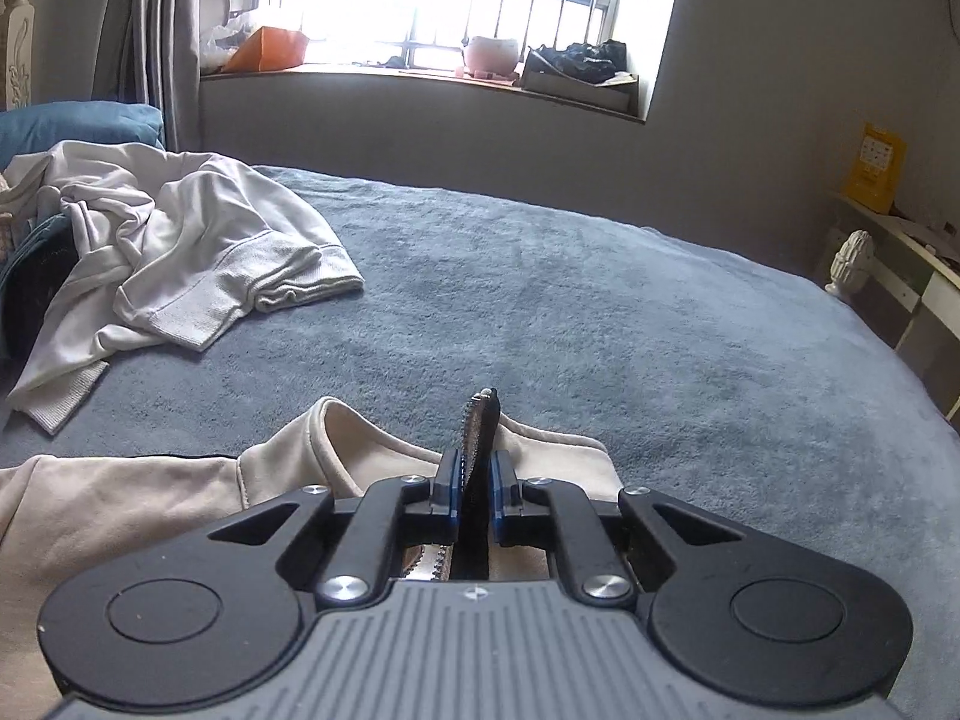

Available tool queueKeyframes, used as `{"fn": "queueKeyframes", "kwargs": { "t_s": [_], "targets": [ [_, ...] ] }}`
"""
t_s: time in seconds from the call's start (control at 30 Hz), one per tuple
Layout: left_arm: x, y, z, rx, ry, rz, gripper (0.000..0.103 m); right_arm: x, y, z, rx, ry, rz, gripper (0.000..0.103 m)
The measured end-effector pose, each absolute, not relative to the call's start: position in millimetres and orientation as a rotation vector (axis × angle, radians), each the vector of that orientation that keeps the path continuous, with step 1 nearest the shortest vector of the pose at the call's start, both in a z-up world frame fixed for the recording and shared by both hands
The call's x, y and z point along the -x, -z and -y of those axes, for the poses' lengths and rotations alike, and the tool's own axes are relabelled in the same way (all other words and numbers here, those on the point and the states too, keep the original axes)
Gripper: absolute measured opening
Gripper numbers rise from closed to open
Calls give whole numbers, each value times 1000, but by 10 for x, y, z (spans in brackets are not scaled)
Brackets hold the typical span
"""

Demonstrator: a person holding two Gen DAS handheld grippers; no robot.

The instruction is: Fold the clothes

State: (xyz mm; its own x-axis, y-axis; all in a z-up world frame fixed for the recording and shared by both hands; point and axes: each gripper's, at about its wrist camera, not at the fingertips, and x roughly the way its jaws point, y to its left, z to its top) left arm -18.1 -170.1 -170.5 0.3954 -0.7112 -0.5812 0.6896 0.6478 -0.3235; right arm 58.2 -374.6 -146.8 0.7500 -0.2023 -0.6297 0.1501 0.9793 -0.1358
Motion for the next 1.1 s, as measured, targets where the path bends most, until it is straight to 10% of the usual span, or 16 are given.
{"fn": "queueKeyframes", "kwargs": {
  "t_s": [0.13,0.33,1.1],
  "targets": [
    [177,1686,1698,27,887,-759,77,-702,1687,3829,-22,179,-802,15],
    [144,1634,1632,71,872,-789,77,-427,1440,4198,-292,194,-730,52],
    [1916,1243,1873,-345,1506,-605,73,3924,476,4999,-824,396,-675,56]
  ]
}}
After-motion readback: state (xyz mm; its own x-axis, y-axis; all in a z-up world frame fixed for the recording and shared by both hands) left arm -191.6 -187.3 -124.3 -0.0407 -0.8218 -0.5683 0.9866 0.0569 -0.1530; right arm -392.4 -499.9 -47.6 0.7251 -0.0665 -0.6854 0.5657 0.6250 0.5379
